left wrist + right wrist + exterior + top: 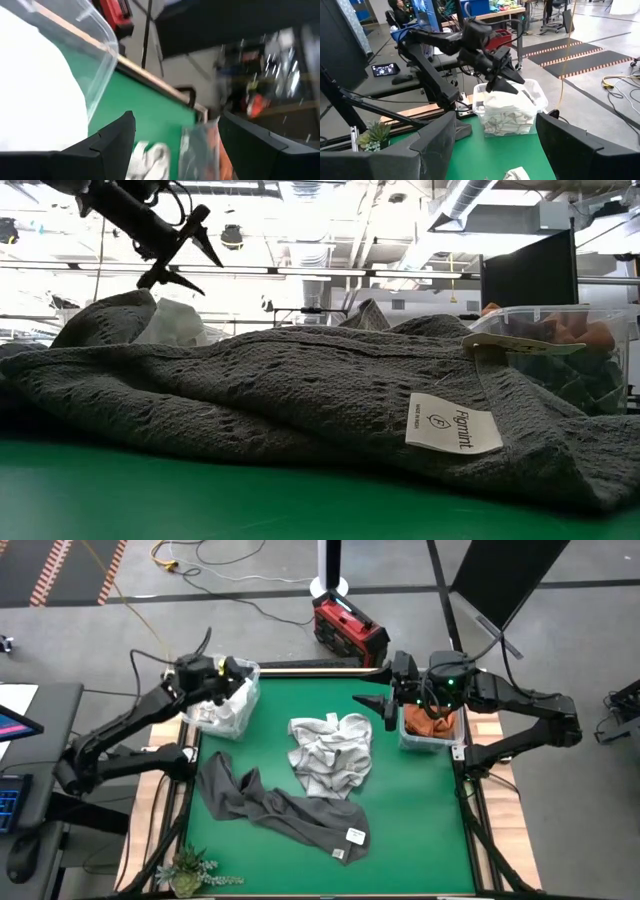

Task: Sort towels by color in basket
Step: Put the white towel into the left transparent bin

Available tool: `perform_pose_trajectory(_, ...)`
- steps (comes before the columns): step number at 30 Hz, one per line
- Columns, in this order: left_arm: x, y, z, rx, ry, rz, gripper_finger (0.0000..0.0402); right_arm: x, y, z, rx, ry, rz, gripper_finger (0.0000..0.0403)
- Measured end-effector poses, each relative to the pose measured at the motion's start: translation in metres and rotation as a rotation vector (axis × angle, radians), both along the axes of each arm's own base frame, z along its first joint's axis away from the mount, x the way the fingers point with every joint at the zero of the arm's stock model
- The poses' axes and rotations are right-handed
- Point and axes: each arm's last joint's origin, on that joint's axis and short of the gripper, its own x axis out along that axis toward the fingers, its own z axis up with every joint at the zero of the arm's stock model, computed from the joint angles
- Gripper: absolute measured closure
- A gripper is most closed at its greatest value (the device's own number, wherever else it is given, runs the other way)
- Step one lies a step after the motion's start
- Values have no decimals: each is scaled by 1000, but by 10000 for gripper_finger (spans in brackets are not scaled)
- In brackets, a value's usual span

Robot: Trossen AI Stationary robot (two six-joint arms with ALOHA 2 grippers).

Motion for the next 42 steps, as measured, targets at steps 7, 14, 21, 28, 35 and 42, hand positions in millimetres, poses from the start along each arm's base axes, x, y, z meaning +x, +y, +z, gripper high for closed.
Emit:
perform_pose_trajectory(7, 6, -5, -63, -85, -225, 163, 140, 0, 0, 0, 15, -3, -1, 100)
perform_pose_trajectory(14, -10, -11, -126, -183, -181, 441, 163, 1, 4, 0, 16, -5, 16, 100)
perform_pose_trajectory(21, -12, -12, -127, -201, -200, 484, 186, 1, 6, 3, 20, -35, 20, 100)
perform_pose_trajectory(28, -9, -1, -87, 10, -293, 486, 188, 1, 7, 3, 31, -38, 23, 100)
perform_pose_trajectory(35, -12, 6, -58, 85, -252, 528, 188, 1, 7, 3, 33, -37, 24, 100)
perform_pose_trajectory(42, -18, 3, -114, -139, -52, 518, 188, 1, 7, 3, 41, -39, 22, 100)
